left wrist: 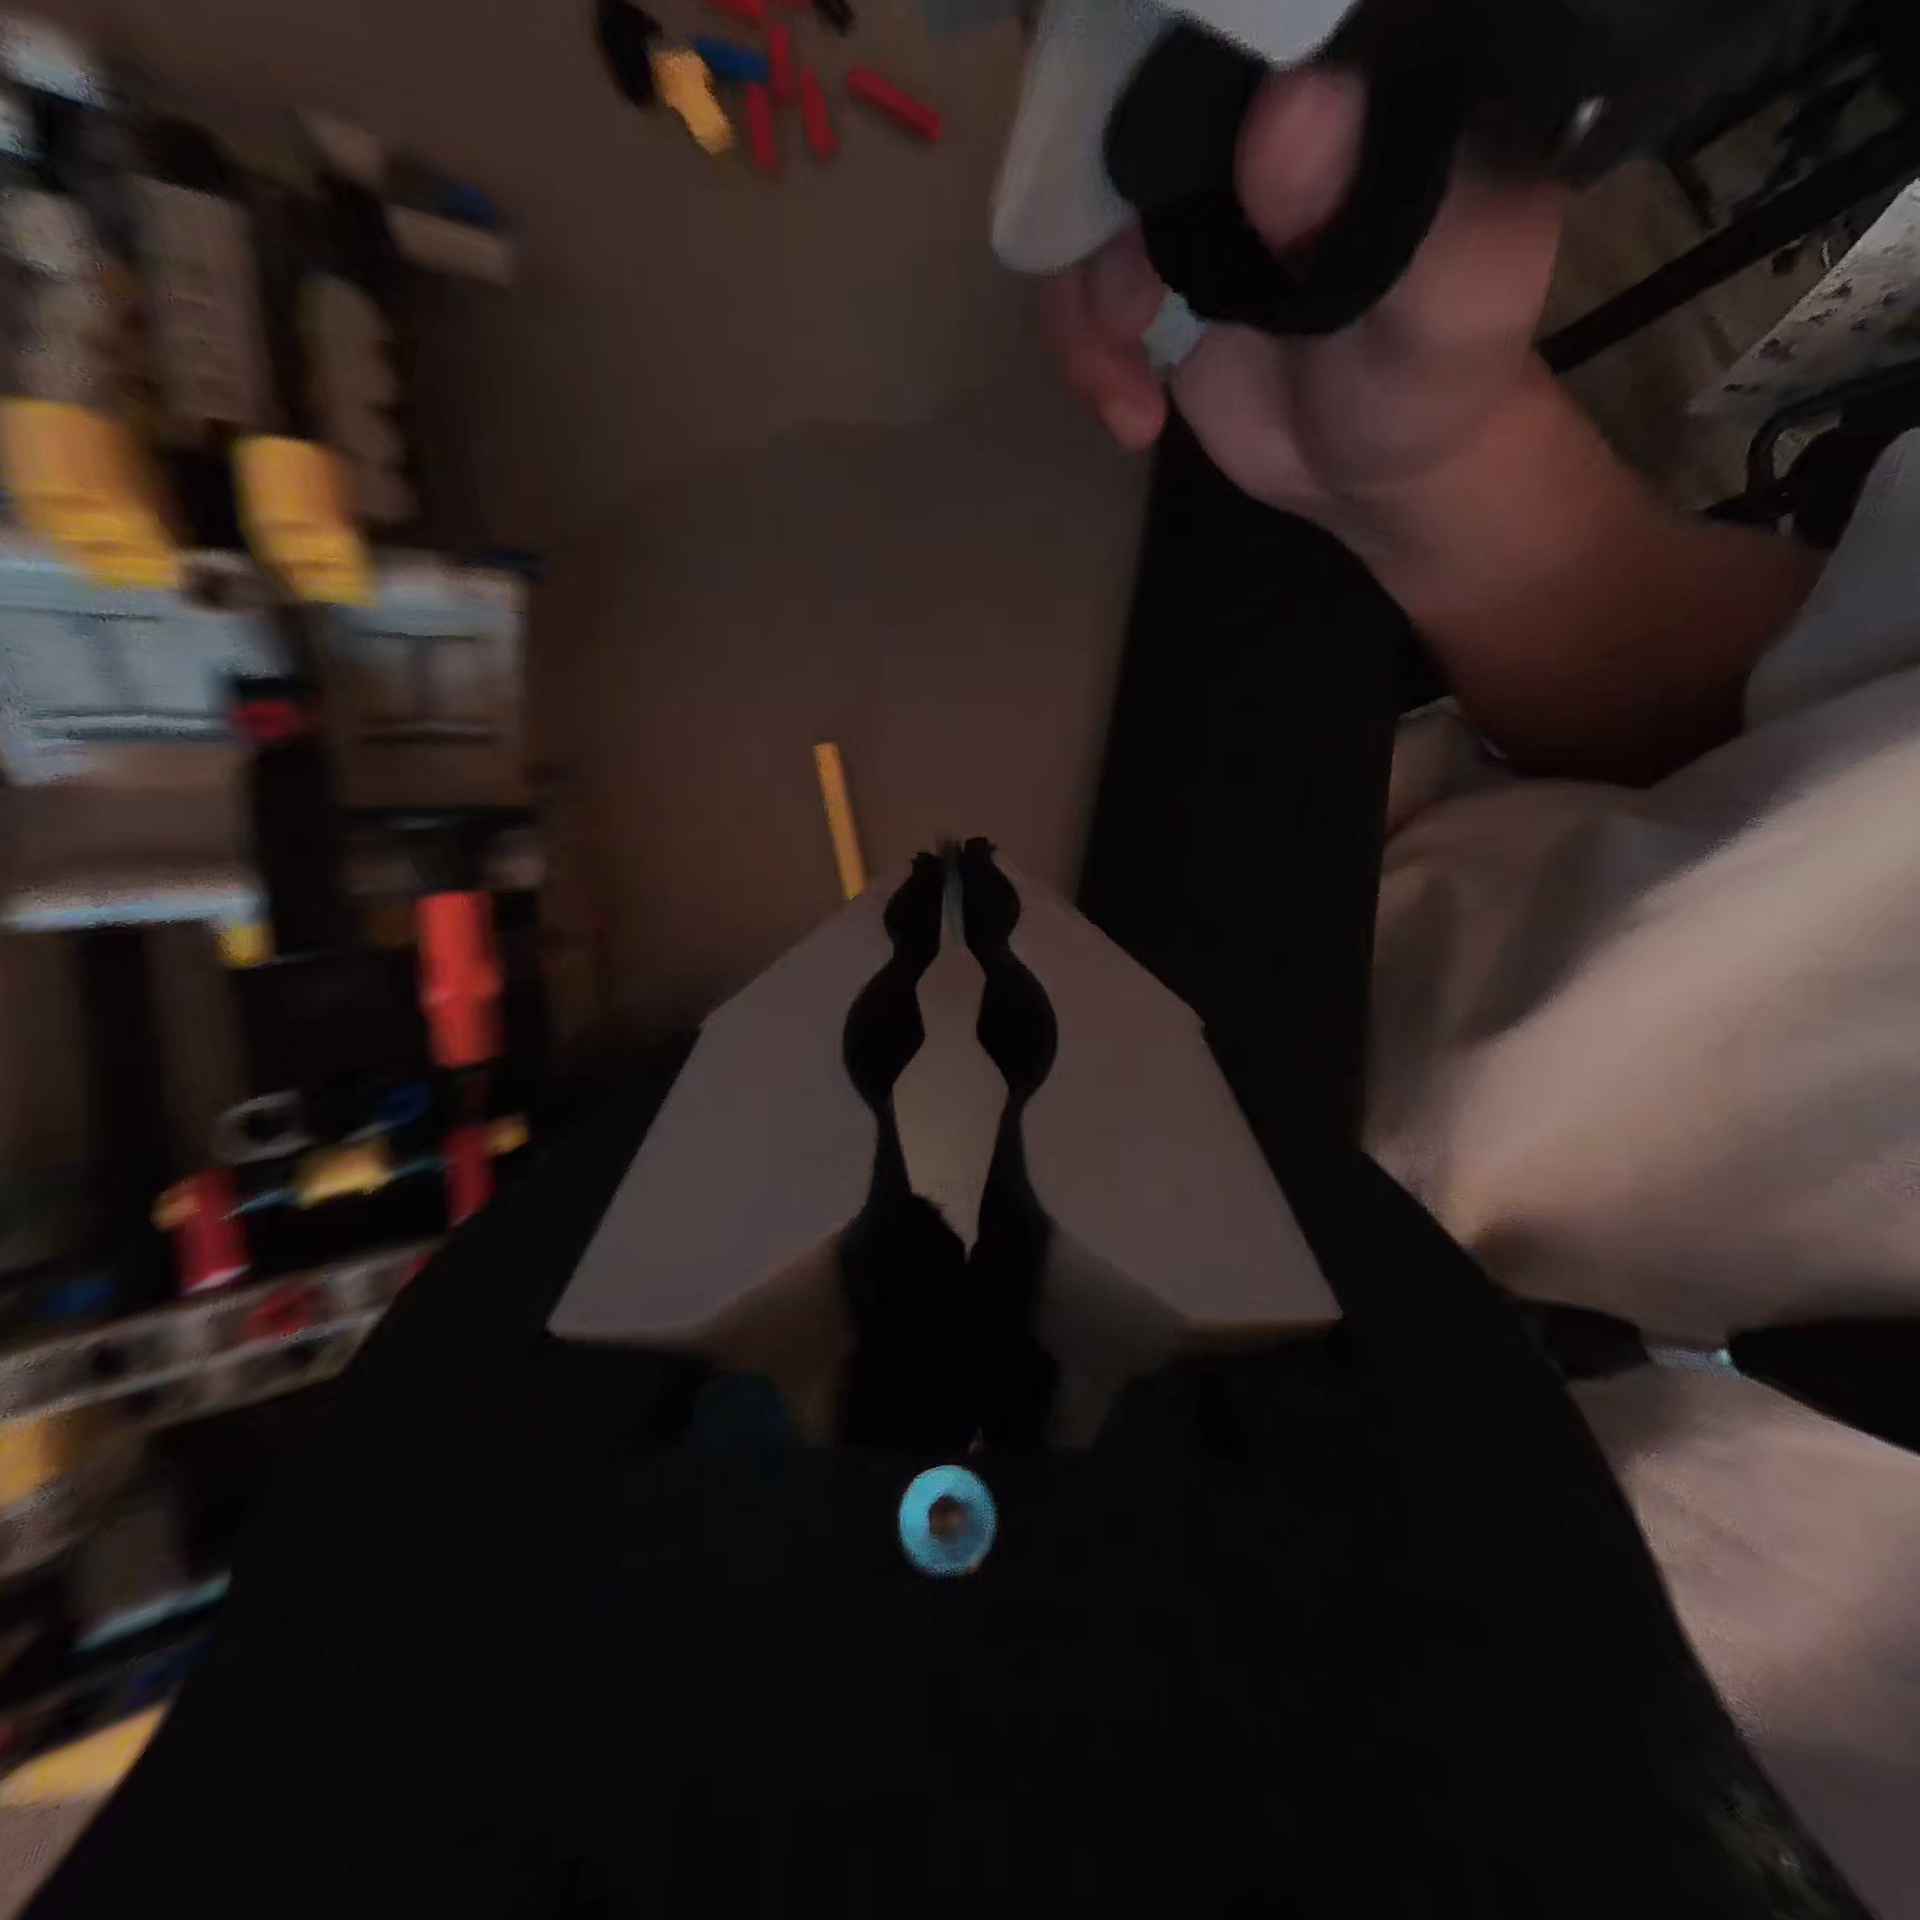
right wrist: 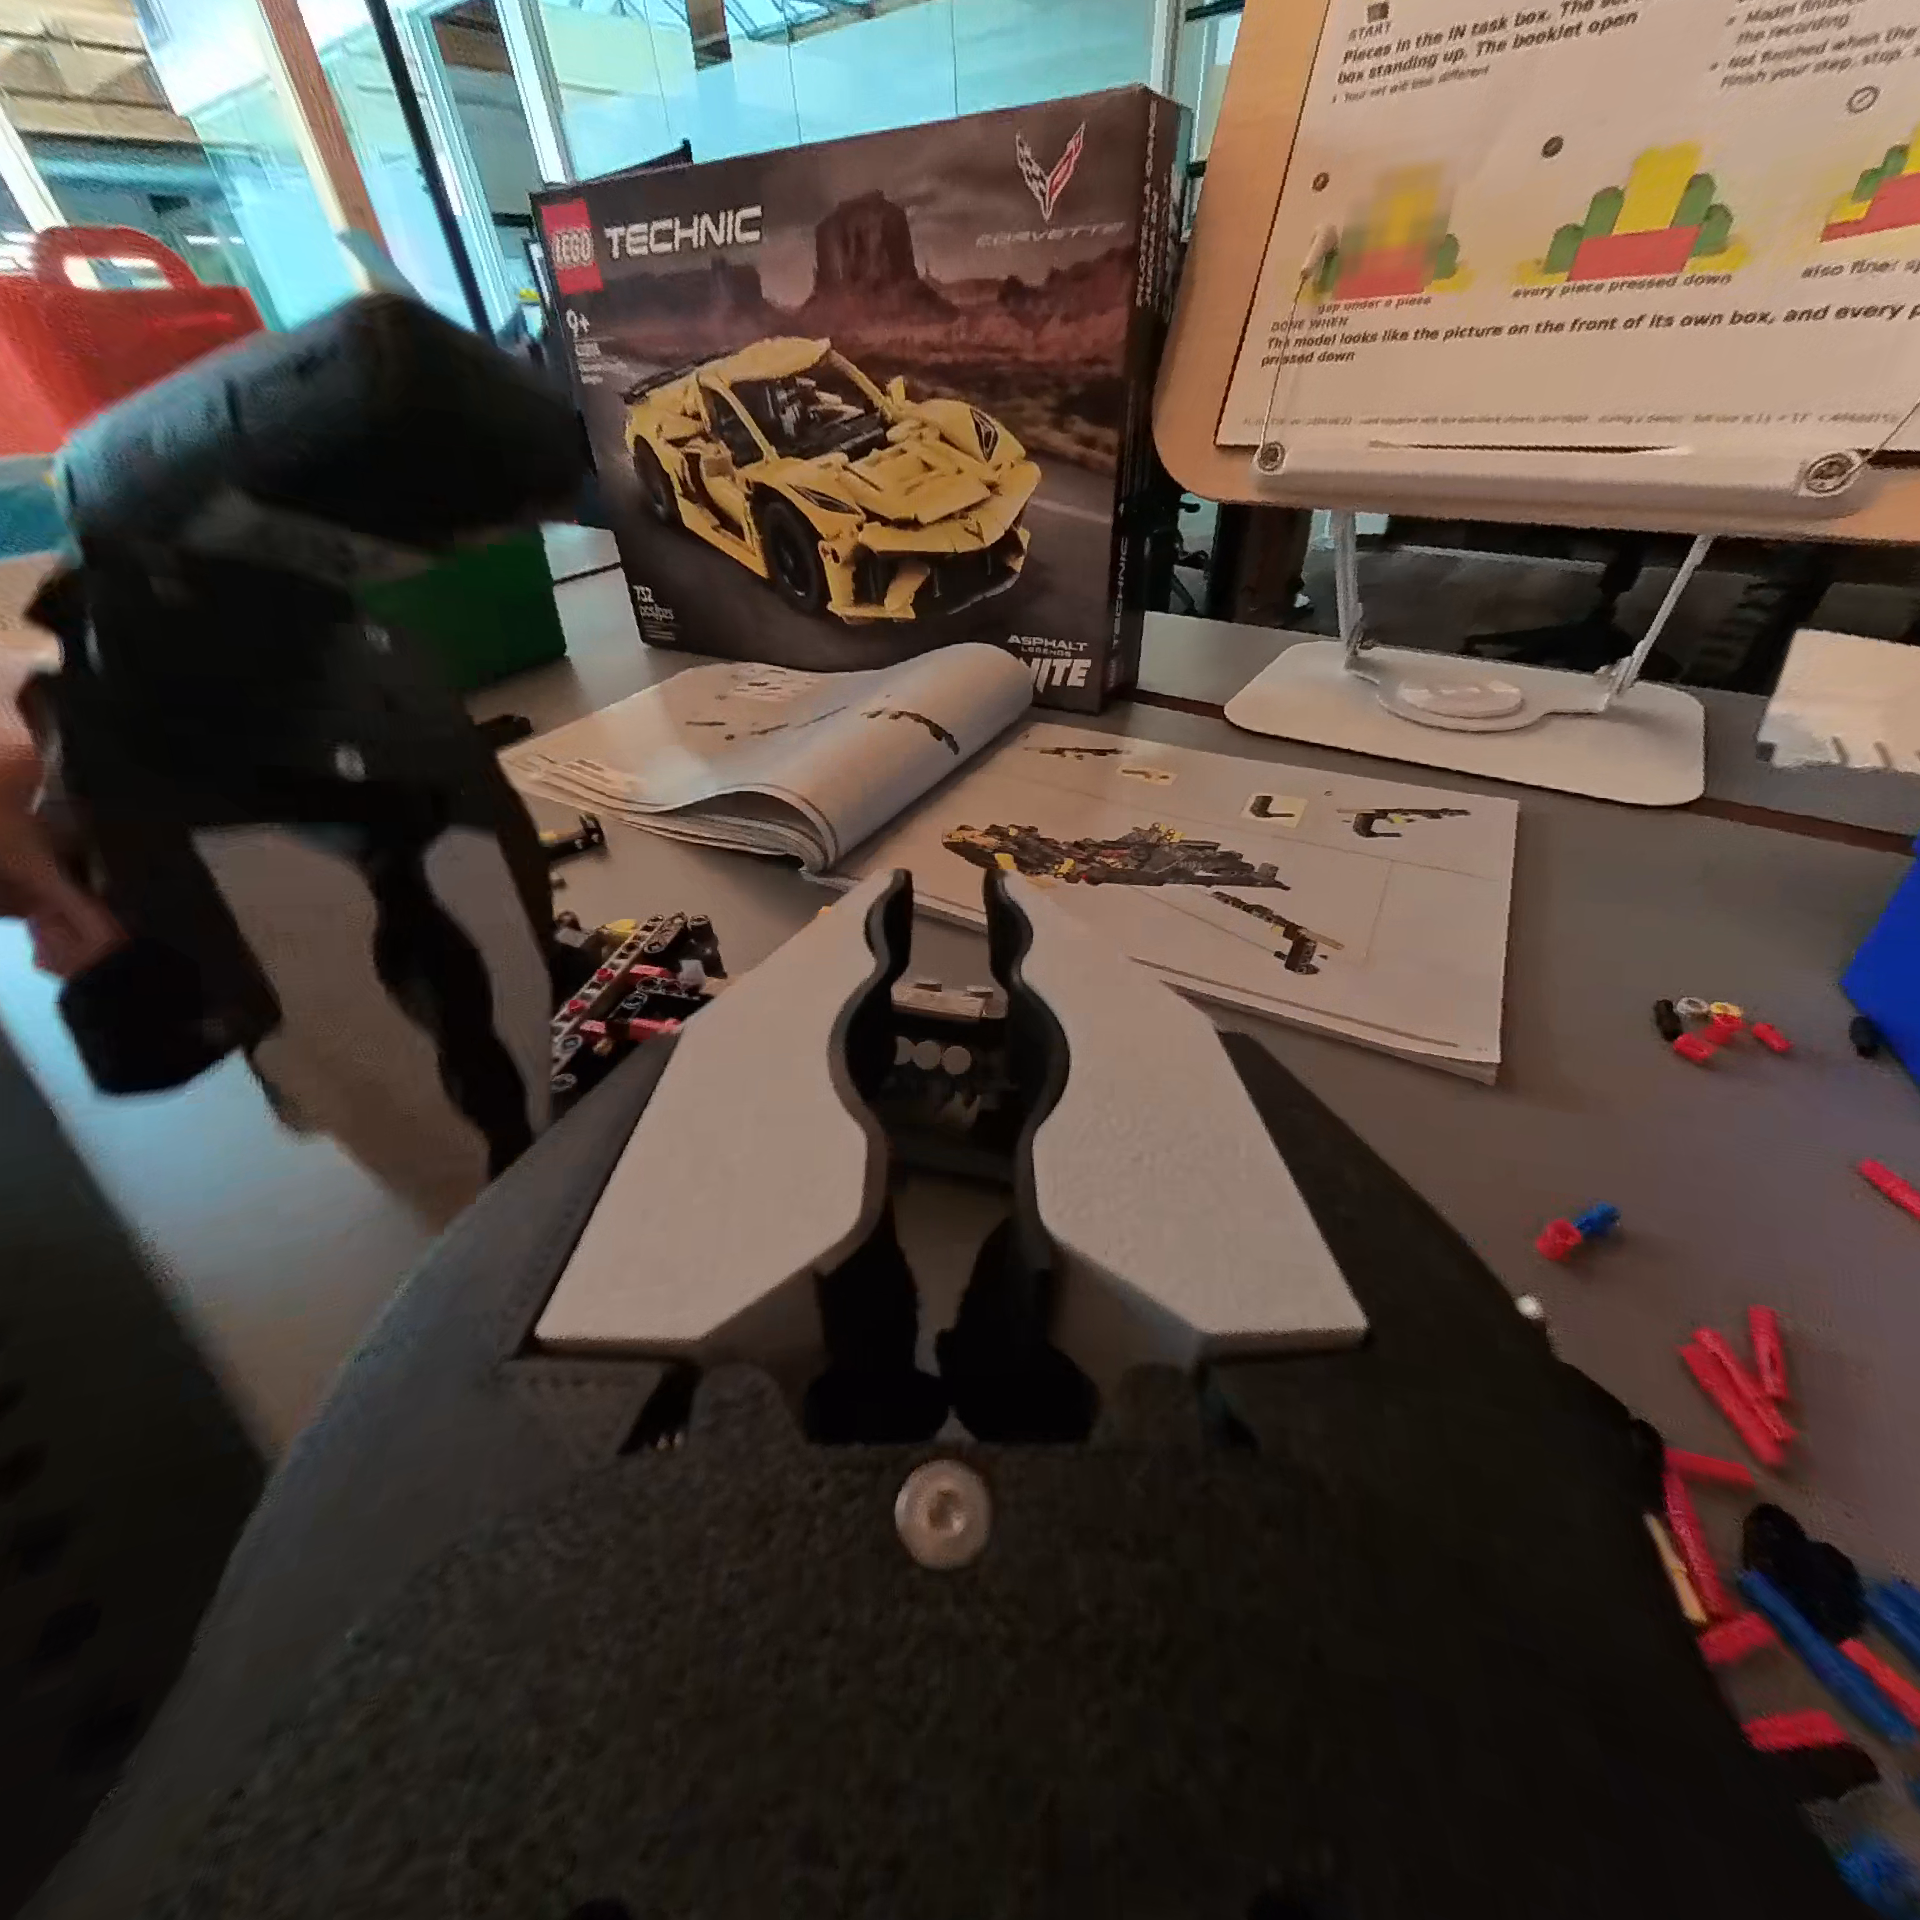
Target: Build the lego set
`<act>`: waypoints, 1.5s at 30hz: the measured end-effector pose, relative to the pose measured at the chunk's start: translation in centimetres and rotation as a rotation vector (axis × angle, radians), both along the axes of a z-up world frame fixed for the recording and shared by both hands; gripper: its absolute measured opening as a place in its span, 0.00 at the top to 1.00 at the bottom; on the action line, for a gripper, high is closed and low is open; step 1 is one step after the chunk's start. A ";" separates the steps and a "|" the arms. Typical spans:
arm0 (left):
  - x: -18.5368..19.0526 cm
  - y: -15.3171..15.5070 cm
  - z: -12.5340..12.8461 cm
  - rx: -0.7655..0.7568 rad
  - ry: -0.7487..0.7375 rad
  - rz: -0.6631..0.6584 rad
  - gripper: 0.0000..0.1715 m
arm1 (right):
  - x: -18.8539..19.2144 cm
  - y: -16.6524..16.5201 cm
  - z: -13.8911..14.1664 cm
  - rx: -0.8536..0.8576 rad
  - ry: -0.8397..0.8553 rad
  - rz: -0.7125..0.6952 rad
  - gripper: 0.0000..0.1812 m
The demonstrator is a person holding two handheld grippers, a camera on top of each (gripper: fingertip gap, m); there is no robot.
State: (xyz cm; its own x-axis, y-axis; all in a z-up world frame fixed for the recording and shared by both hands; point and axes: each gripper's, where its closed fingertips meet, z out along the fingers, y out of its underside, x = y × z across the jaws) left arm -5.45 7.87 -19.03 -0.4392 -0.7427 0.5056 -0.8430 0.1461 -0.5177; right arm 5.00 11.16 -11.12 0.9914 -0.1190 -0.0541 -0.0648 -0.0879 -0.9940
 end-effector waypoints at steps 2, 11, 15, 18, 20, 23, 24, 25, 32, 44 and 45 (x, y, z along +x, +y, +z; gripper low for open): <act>0.2 -1.3 -1.4 0.067 -0.011 0.016 0.99 | 0.0 -0.1 0.1 0.007 0.006 0.003 0.93; 2.2 -1.8 -3.1 0.215 -0.019 0.128 0.99 | 0.0 -0.1 -0.4 -0.011 0.040 0.017 0.93; 2.2 -1.7 -2.8 0.220 -0.024 0.130 0.89 | 0.2 0.0 -0.7 -0.018 0.069 0.022 0.93; 1.4 -1.1 -0.3 0.173 -0.094 0.188 0.74 | 0.2 0.4 -2.7 -0.119 0.100 0.026 0.88; 0.2 1.1 1.6 0.168 -0.190 0.296 0.74 | -0.9 1.0 -5.3 -0.270 0.114 0.082 0.80; -3.0 7.5 1.9 0.311 -0.252 0.536 0.71 | -2.6 2.2 -8.1 -0.454 0.053 0.131 0.65; -4.1 9.5 1.4 0.372 -0.243 0.596 0.68 | -2.5 2.6 -8.1 -0.475 0.020 0.107 0.61; -5.1 11.0 0.9 0.412 -0.235 0.638 0.65 | -2.5 2.9 -7.7 -0.474 -0.003 0.090 0.58; -5.1 12.4 -1.9 0.457 -0.189 0.628 0.58 | -2.1 4.9 -7.4 -0.498 -0.061 0.048 0.49; -1.9 16.6 -2.4 0.485 -0.193 0.532 0.65 | -0.6 6.4 -7.7 -0.537 0.009 -0.100 0.50; -2.0 16.9 -2.3 0.485 -0.191 0.536 0.65 | -0.7 6.5 -7.7 -0.537 0.012 -0.101 0.51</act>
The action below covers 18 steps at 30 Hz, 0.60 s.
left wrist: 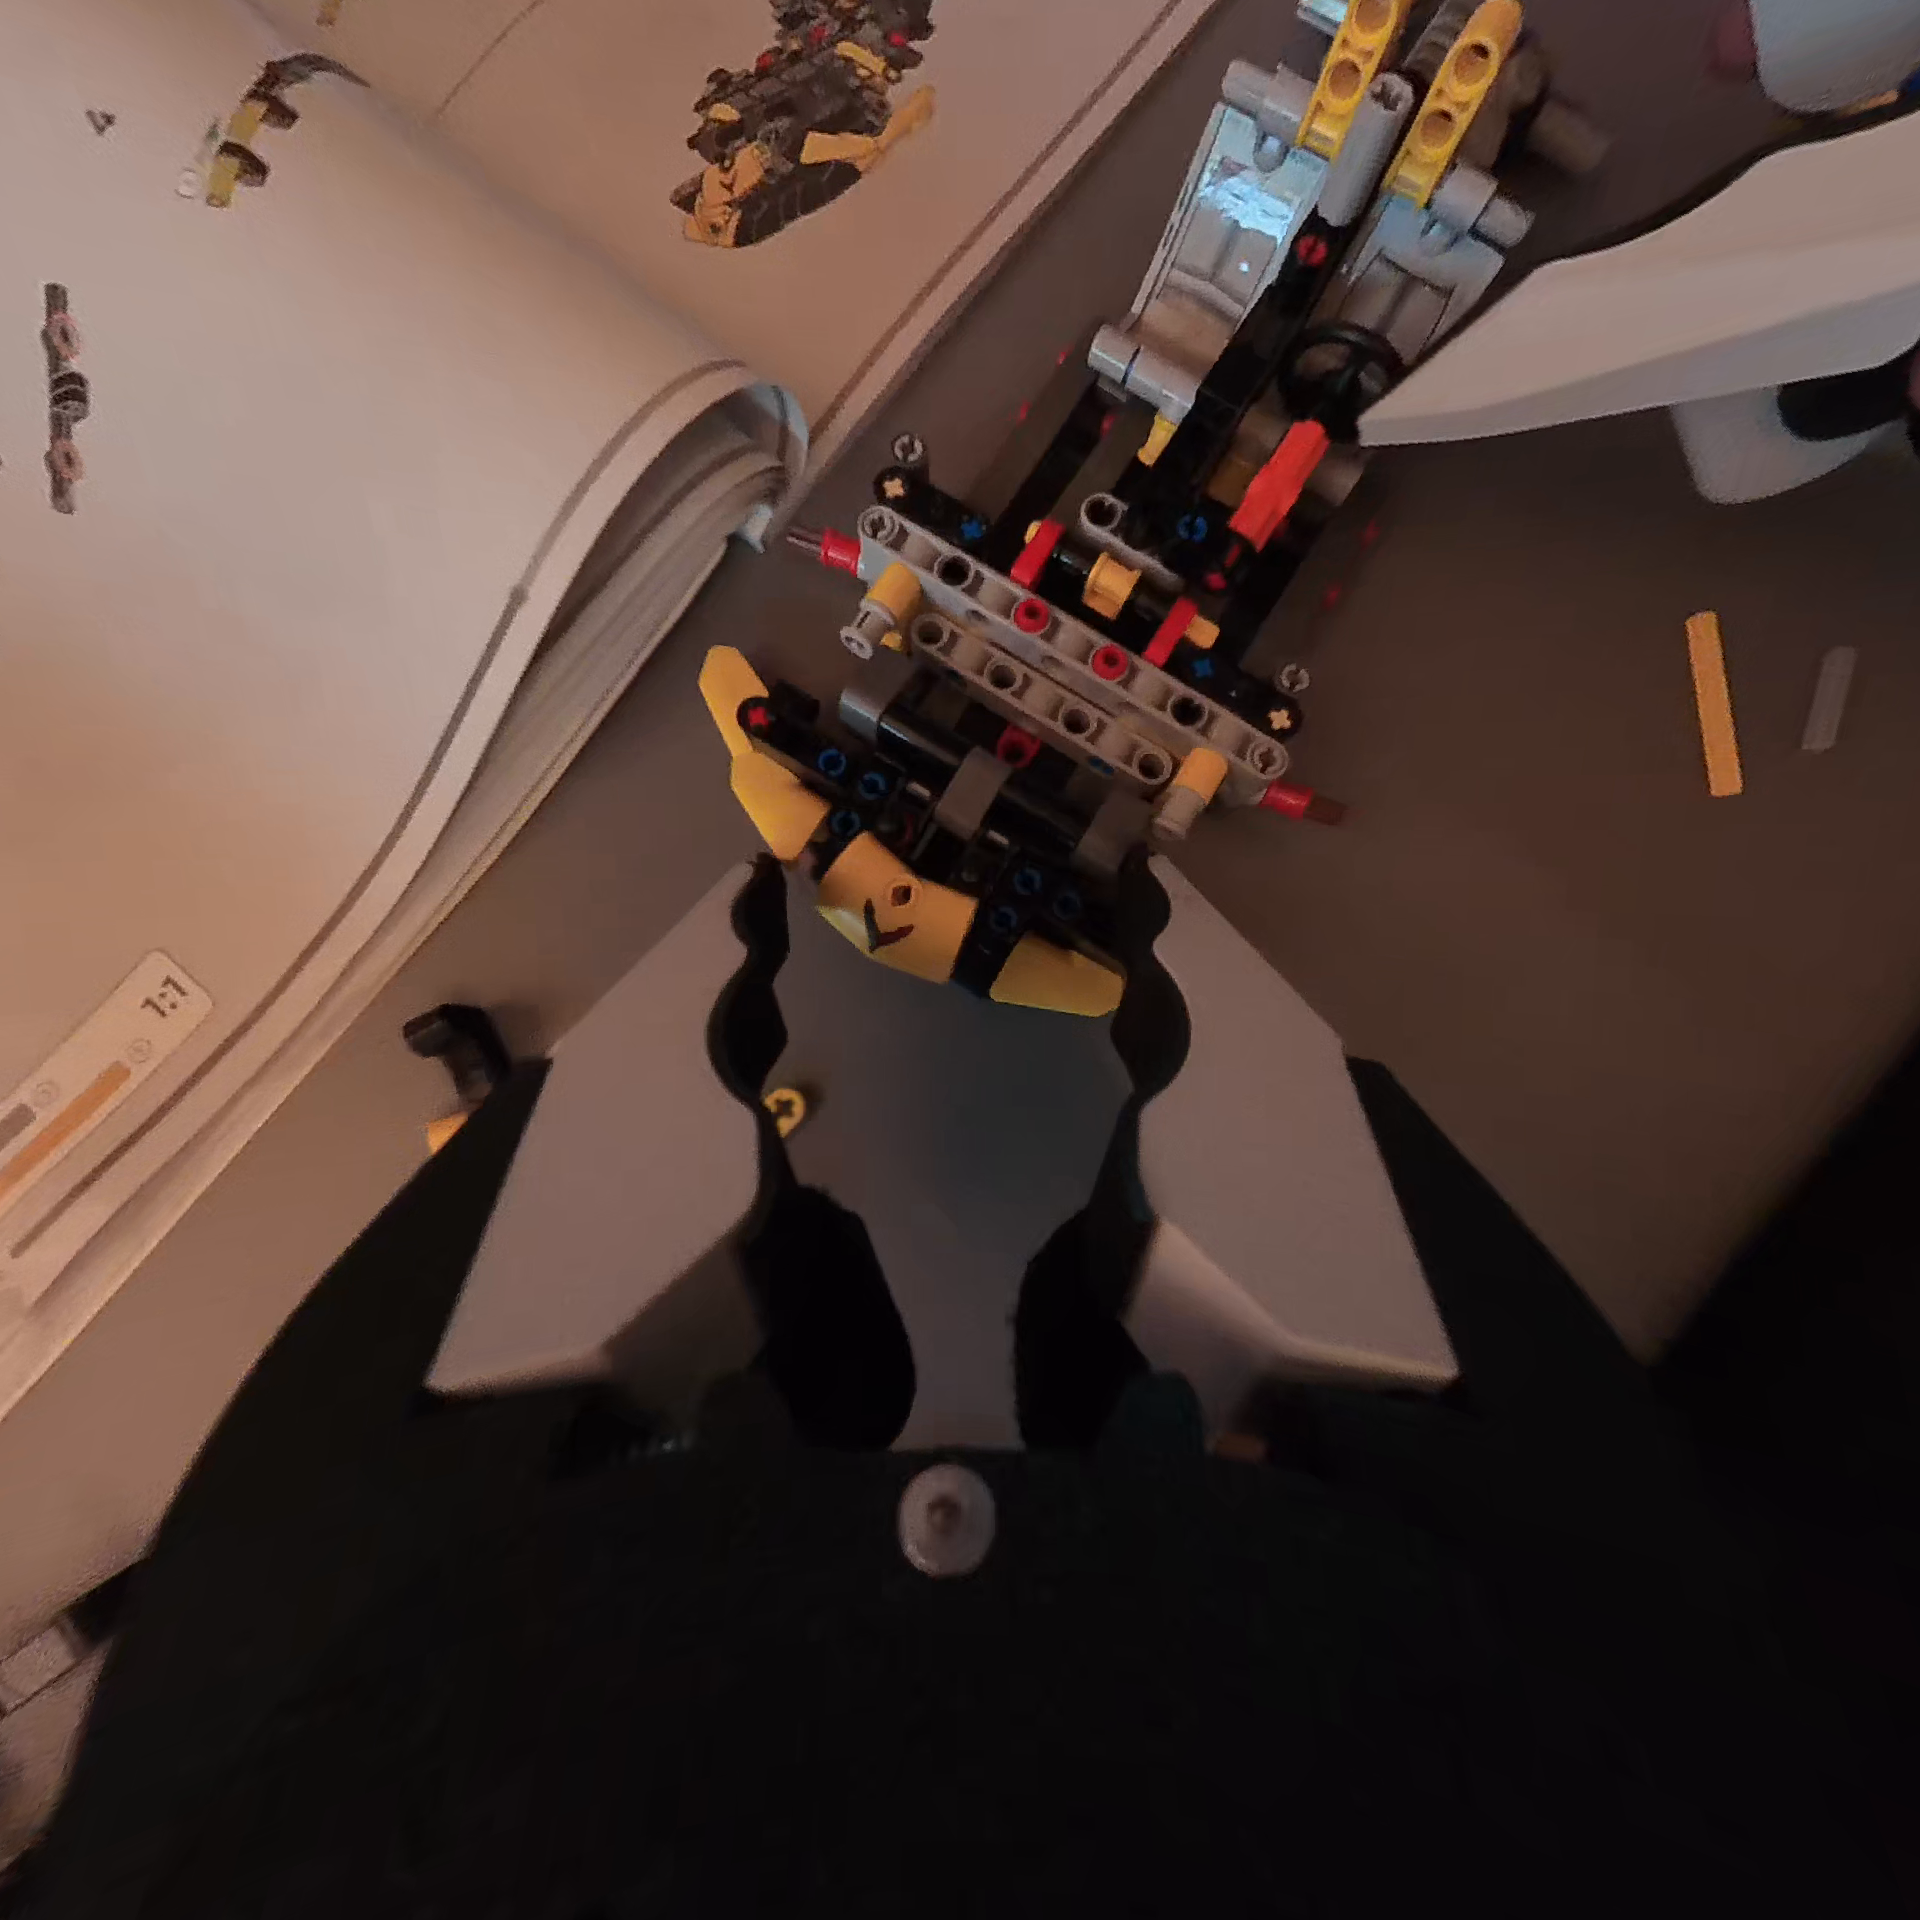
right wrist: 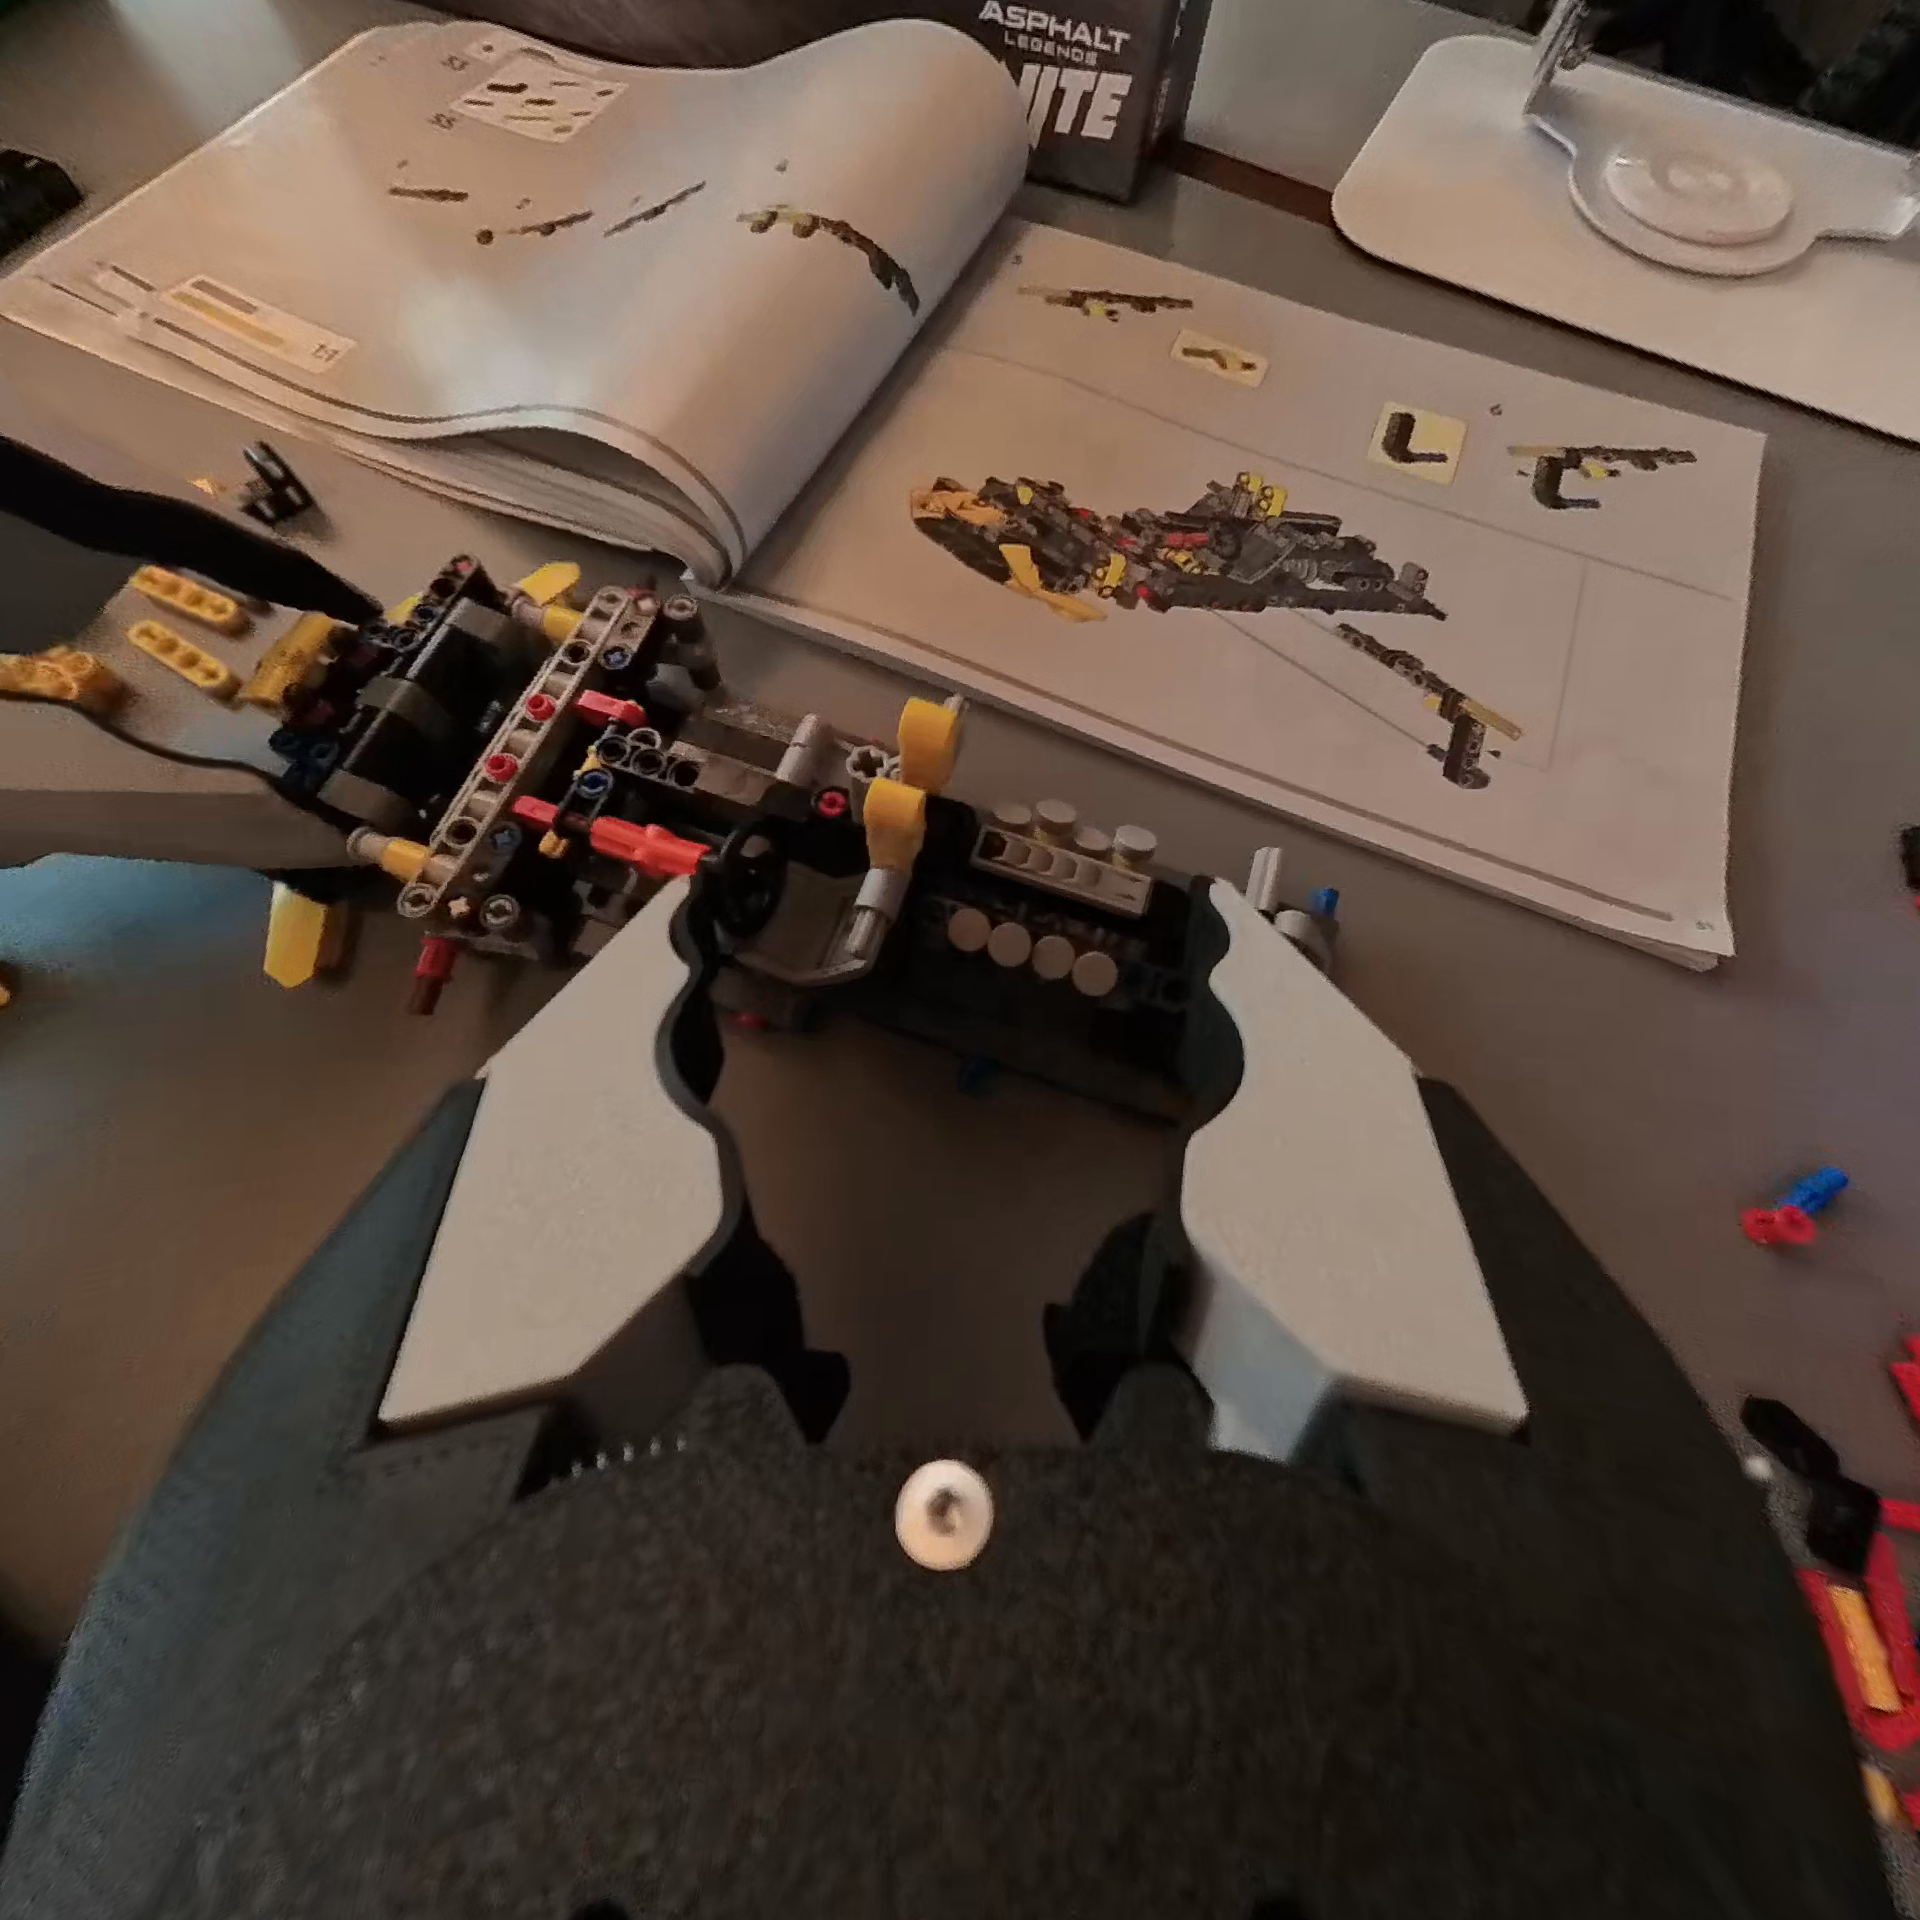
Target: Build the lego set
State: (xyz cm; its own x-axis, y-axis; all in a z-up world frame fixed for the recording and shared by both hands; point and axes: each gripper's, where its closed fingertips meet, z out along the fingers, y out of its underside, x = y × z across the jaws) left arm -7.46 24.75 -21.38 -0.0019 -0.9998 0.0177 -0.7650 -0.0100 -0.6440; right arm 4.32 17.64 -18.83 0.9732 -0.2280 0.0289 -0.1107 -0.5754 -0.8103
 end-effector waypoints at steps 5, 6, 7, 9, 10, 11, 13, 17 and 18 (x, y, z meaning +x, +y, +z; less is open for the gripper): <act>-2.9 3.9 3.7 0.022 -0.171 0.106 0.69 | -0.7 -0.8 2.2 0.092 0.009 0.037 0.43; -4.0 4.8 4.0 0.001 -0.181 0.127 0.73 | -0.5 -1.3 3.1 0.145 0.006 0.040 0.45; -5.1 5.8 3.9 -0.018 -0.165 0.146 0.74 | -0.2 -1.9 3.8 0.196 0.003 0.036 0.47; -6.6 8.1 3.4 -0.003 -0.117 0.204 0.75 | 0.4 -3.1 4.6 0.294 0.000 0.027 0.53; -6.8 8.7 3.3 -0.003 -0.098 0.206 0.76 | 0.6 -3.4 4.8 0.335 0.017 0.017 0.55; -6.9 8.8 3.0 -0.014 -0.071 0.196 0.77 | 0.8 -3.5 5.0 0.360 0.050 0.011 0.55; -7.5 9.2 1.8 -0.014 0.028 0.204 0.77 | 0.8 -3.5 5.2 0.373 0.092 0.020 0.56; -6.3 7.3 1.3 -0.032 0.034 0.130 0.85 | 0.5 -3.3 4.9 0.368 0.102 0.036 0.56; -6.0 6.6 1.2 0.018 0.051 0.068 0.90 | 0.4 -3.3 4.9 0.372 0.104 0.042 0.57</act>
